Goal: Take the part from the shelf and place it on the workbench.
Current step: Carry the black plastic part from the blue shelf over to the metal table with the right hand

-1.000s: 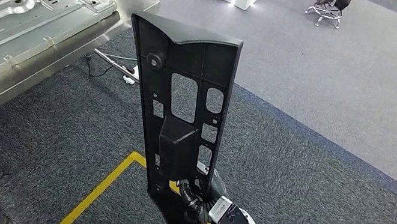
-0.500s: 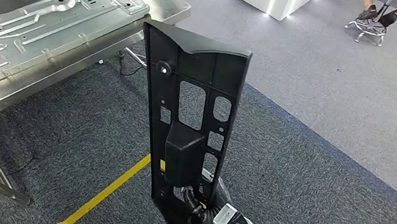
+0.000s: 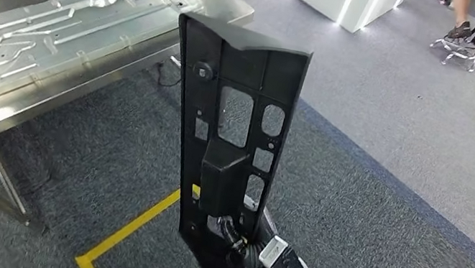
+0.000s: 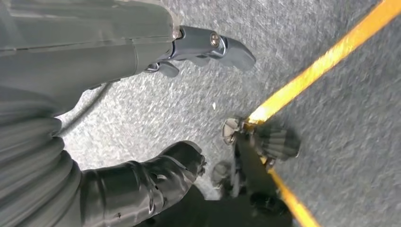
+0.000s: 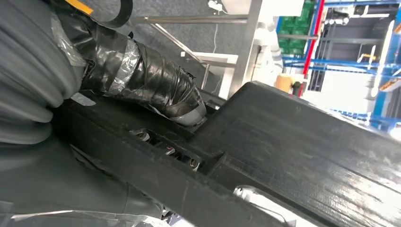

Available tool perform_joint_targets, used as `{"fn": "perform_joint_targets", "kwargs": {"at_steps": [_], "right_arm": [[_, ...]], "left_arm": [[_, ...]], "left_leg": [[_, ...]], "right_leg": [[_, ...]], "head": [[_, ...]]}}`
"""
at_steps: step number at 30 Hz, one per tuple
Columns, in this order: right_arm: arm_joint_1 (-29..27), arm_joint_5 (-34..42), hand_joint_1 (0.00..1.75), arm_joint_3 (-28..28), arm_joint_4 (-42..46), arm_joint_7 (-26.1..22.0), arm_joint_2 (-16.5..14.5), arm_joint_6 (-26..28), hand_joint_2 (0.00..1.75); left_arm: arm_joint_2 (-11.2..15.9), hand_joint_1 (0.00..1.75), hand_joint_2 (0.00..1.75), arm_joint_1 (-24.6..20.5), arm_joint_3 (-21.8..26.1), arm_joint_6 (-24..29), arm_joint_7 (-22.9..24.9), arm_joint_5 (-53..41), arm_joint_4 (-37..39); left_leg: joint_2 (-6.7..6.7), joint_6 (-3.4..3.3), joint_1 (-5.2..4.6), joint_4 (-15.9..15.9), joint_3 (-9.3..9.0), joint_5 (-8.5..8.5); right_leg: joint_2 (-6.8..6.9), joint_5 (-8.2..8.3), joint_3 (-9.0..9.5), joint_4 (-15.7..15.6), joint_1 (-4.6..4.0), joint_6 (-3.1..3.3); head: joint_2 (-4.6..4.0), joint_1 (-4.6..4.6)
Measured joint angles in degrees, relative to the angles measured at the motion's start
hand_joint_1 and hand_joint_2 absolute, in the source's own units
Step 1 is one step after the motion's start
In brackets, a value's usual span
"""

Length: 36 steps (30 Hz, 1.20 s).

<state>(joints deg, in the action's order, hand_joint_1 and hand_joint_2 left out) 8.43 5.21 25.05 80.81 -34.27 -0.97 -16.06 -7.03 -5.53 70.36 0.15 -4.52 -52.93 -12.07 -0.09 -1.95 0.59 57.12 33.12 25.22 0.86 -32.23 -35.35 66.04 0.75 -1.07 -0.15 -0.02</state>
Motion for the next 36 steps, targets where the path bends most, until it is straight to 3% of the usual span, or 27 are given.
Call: {"fn": "perform_joint_targets", "kwargs": {"at_steps": [2, 3, 4, 6, 7, 9, 13, 15, 17, 18, 19, 21, 23, 26, 28, 30, 32, 33, 34, 35, 36], "right_arm": [[0.1, 0.0, 1.75, 0.0, -0.6, 0.0, 0.0, 0.0, 1.75], [0.1, 0.0, 1.75, 0.0, -0.9, 0.0, 0.0, 0.0, 1.75], [0.1, 0.1, 1.75, 0.0, -1.2, 0.0, 0.0, 0.0, 1.75], [0.3, 0.1, 1.75, 0.0, -1.6, 0.0, 0.0, 0.0, 1.75], [0.4, 0.1, 1.75, 0.0, -1.8, 0.0, 0.0, 0.0, 1.75], [0.6, 0.2, 1.75, 0.0, -1.9, 0.0, -0.1, 0.0, 1.75], [0.8, 0.2, 1.75, 0.0, -2.1, 0.0, -0.2, 0.0, 1.75], [1.0, 0.3, 1.75, 0.0, -2.1, 0.0, -0.4, 0.0, 1.75], [1.0, 0.3, 1.75, 0.0, -2.2, 0.0, -0.4, 0.0, 1.75], [1.0, 0.3, 1.75, 0.0, -2.3, 0.0, -0.4, 0.0, 1.75], [0.9, 0.3, 1.75, 0.0, -2.4, 0.0, -0.4, 0.0, 1.75], [0.9, 0.3, 1.75, 0.0, -2.5, 0.0, -0.5, 0.0, 1.75], [1.0, 0.3, 1.75, 0.0, -2.5, 0.0, -0.6, 0.0, 1.75], [1.0, 0.3, 1.75, 0.0, -2.5, 0.0, -0.7, 0.0, 1.75], [1.0, 0.3, 1.75, 0.0, -2.5, 0.0, -0.7, 0.0, 1.75], [1.1, 0.3, 1.75, 0.0, -2.6, 0.0, -0.7, 0.0, 1.75], [1.0, 0.4, 1.75, 0.0, -2.6, 0.0, -0.7, 0.1, 1.75], [0.9, 0.4, 1.75, 0.0, -2.7, 0.0, -0.7, 0.1, 1.75], [0.9, 0.4, 1.75, 0.0, -2.7, 0.0, -0.7, 0.1, 1.75], [0.8, 0.4, 1.75, 0.0, -2.8, 0.0, -0.7, 0.1, 1.75], [0.8, 0.4, 1.75, 0.0, -2.8, 0.0, -0.7, 0.1, 1.75]], "left_arm": [[0.1, 0.00, 1.75, -0.1, 0.0, -0.1, 0.0, 0.0, 0.0], [0.1, 0.00, 1.75, -0.1, 0.1, -0.1, 0.0, 0.0, 0.0], [0.1, 0.00, 1.75, -0.1, 0.1, -0.2, 0.0, 0.0, 0.0], [0.1, 0.00, 1.75, 0.0, 0.1, -0.3, 0.0, 0.0, 0.0], [0.1, 0.00, 1.75, 0.0, 0.1, -0.3, 0.0, 0.0, 0.0], [0.1, 0.00, 1.75, -0.1, 0.1, -0.4, -0.1, 0.0, 0.0], [0.3, 0.00, 1.75, -0.1, 0.2, -0.4, -0.1, 0.0, 0.0], [0.3, 0.00, 1.75, -0.1, 0.2, -0.4, -0.1, 0.0, 0.0], [0.3, 0.00, 1.75, -0.1, 0.2, -0.3, -0.1, 0.0, 0.0], [0.3, 0.00, 1.75, 0.0, 0.2, -0.3, -0.1, 0.0, 0.0], [0.3, 0.00, 1.75, 0.1, 0.2, -0.3, -0.1, 0.0, 0.0], [0.4, 0.00, 1.75, 0.2, 0.2, -0.3, -0.1, 0.0, 0.0], [0.5, 0.00, 1.75, 0.1, 0.3, -0.3, -0.1, 0.0, 0.0], [0.5, 0.00, 1.75, 0.0, 0.3, -0.3, -0.1, 0.0, 0.0], [0.5, 0.00, 1.75, 0.2, 0.3, -0.2, -0.1, 0.0, 0.0], [0.5, 0.00, 1.75, 0.3, 0.3, -0.2, 0.0, 0.0, 0.0], [0.5, 0.00, 1.75, 0.2, 0.3, -0.2, 0.0, 0.0, 0.0], [0.5, 0.00, 1.75, 0.2, 0.3, -0.2, 0.0, 0.0, 0.0], [0.6, 0.00, 1.75, 0.2, 0.3, -0.2, 0.0, 0.0, 0.0], [0.6, 0.00, 1.75, 0.3, 0.3, -0.2, 0.0, 0.0, 0.0], [0.6, 0.00, 1.75, 0.3, 0.3, -0.2, 0.0, 0.0, 0.0]], "left_leg": [[-0.33, -0.27, -0.11, 0.0, -0.04, 0.17], [-0.53, -0.30, -0.16, 0.1, -0.10, 0.30], [-0.74, -0.28, -0.17, 0.2, -0.21, 0.49], [-1.09, -0.06, -0.16, 0.5, -0.53, 1.01], [-1.23, 0.17, -0.25, 0.8, -0.59, 1.33], [-1.38, 0.77, -0.38, 1.2, -0.54, 1.77], [-1.09, 2.03, -0.19, 2.4, -0.42, 2.75], [-0.64, 2.47, -0.04, 7.9, 2.35, 4.87], [-0.45, 2.74, 0.04, 15.2, 7.00, 6.94], [-0.40, 2.77, 0.05, 17.2, 8.67, 6.77], [-0.37, 2.72, 0.05, 17.0, 9.37, 5.41], [-0.26, 2.30, 0.01, 10.9, 7.75, 0.26], [-0.06, 1.61, -0.43, 4.5, 5.07, -2.50], [-0.06, 0.51, -0.87, 1.5, 3.46, -1.61], [-0.22, -0.16, -0.66, 0.5, 2.07, -1.25], [-0.32, -0.75, -0.54, -0.2, 0.45, -0.64], [-0.48, -1.05, -0.60, -0.3, -0.81, 0.41], [-0.61, -1.06, -0.62, -0.2, -1.57, 1.04], [-0.73, -1.04, -0.63, -0.2, -2.48, 1.76], [-0.83, -0.97, -0.63, -0.2, -3.53, 2.54], [-0.88, -0.85, -0.63, -0.2, -4.60, 3.34]], "right_leg": [[-0.36, -2.46, -3.79, 7.0, 0.01, -0.12], [-0.39, -2.27, -4.82, 8.5, 0.01, -0.16], [-0.41, -0.99, -4.83, 7.8, 0.03, -0.15], [-0.51, 3.20, -2.12, 1.2, 0.06, 0.04], [-0.63, 4.52, -0.52, -2.4, -0.02, 0.19], [-0.84, 5.02, 1.12, -6.0, -0.23, 0.61], [-0.82, 4.50, 2.28, -6.8, -0.19, 1.99], [-0.62, 4.04, 3.27, -7.1, -0.09, 2.66], [-0.46, 3.28, 4.04, -7.1, -0.18, 2.91], [-0.44, 2.87, 4.50, -7.1, -0.21, 2.91], [-0.46, 2.41, 5.07, -7.1, -0.23, 2.86], [-0.47, 1.31, 6.42, -7.1, -0.23, 2.64], [-0.41, 0.30, 7.32, -7.3, -0.30, 2.13], [-0.23, 0.23, 8.21, -7.9, -0.36, 1.08], [-0.25, 0.80, 7.95, -6.0, -0.30, 0.56], [-0.47, 0.33, 4.66, -0.5, -0.15, 0.29], [-0.62, -2.06, -0.35, 5.7, -0.08, -0.05], [-0.63, -3.48, -2.46, 7.3, -0.04, -0.22], [-0.63, -4.28, -3.91, 7.3, -0.01, -0.29], [-0.63, -3.84, -4.60, 5.8, 0.00, -0.24], [-0.64, -1.70, -4.58, 3.0, 0.00, -0.06]], "head": [[0.00, 0.03], [0.00, 0.03], [0.00, 0.03], [0.00, 0.04], [0.00, 0.04], [0.00, 0.02], [0.00, -0.02], [0.00, -0.02], [0.00, -0.02], [0.00, -0.02], [0.00, -0.02], [0.00, -0.02], [0.00, 0.02], [0.00, 0.00], [0.00, 0.02], [0.00, 0.04], [0.00, 0.03], [0.00, 0.03], [0.00, 0.03], [0.00, 0.04], [0.00, 0.04]]}}
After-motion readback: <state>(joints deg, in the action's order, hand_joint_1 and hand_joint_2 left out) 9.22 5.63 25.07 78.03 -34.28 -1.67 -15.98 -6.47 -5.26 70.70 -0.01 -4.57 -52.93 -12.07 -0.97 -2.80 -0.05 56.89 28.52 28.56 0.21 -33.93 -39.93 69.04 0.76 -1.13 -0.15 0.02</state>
